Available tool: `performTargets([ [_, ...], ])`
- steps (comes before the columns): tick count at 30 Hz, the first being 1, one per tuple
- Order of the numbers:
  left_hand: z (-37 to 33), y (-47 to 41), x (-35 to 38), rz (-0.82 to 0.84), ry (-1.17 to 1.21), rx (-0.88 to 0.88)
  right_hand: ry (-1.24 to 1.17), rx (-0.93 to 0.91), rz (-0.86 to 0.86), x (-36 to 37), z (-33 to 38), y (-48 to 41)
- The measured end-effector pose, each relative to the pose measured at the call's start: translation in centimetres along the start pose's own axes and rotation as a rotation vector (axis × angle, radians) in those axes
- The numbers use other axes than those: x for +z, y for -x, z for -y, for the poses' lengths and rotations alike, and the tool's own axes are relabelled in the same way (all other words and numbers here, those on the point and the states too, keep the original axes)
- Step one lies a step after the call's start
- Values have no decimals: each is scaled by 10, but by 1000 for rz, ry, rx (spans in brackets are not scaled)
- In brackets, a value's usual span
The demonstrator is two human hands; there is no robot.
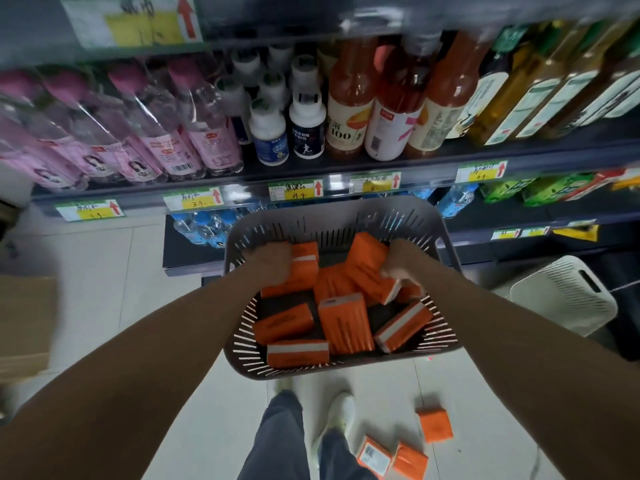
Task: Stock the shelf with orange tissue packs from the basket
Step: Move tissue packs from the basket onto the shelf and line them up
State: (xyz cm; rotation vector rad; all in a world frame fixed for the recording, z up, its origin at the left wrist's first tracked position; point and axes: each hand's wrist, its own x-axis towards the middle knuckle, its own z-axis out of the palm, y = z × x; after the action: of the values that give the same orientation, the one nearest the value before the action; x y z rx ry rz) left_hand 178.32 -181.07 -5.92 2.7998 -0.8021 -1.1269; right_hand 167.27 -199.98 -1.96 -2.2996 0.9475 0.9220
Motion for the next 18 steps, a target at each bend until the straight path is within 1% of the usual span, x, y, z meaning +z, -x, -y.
performTargets([
  [2, -9, 23, -22, -1, -27, 47, -22, -21, -43, -23, 4, 33],
  [3, -14, 33, -32, 19, -40, 51, -25, -39, -61, -24, 9, 35],
  [5, -25, 55, -54, 43, -29, 32, 66, -93, -70, -41, 18, 52],
  [6, -31, 68, -66, 62, -11, 20, 71, -106, -73, -49, 19, 61],
  [9, -49, 110, -99, 110, 167, 11, 116, -190, -144, -83, 27, 101],
  [12, -66, 147, -133, 16, 205, 58, 96, -234, -242, -118, 32, 149],
  [15, -75, 183, -167, -98, 160, 113, 71, -327, -388, -148, 36, 188],
  [18, -78, 218, -196, -222, 210, 137, 20, -415, -492, -171, 40, 219],
])
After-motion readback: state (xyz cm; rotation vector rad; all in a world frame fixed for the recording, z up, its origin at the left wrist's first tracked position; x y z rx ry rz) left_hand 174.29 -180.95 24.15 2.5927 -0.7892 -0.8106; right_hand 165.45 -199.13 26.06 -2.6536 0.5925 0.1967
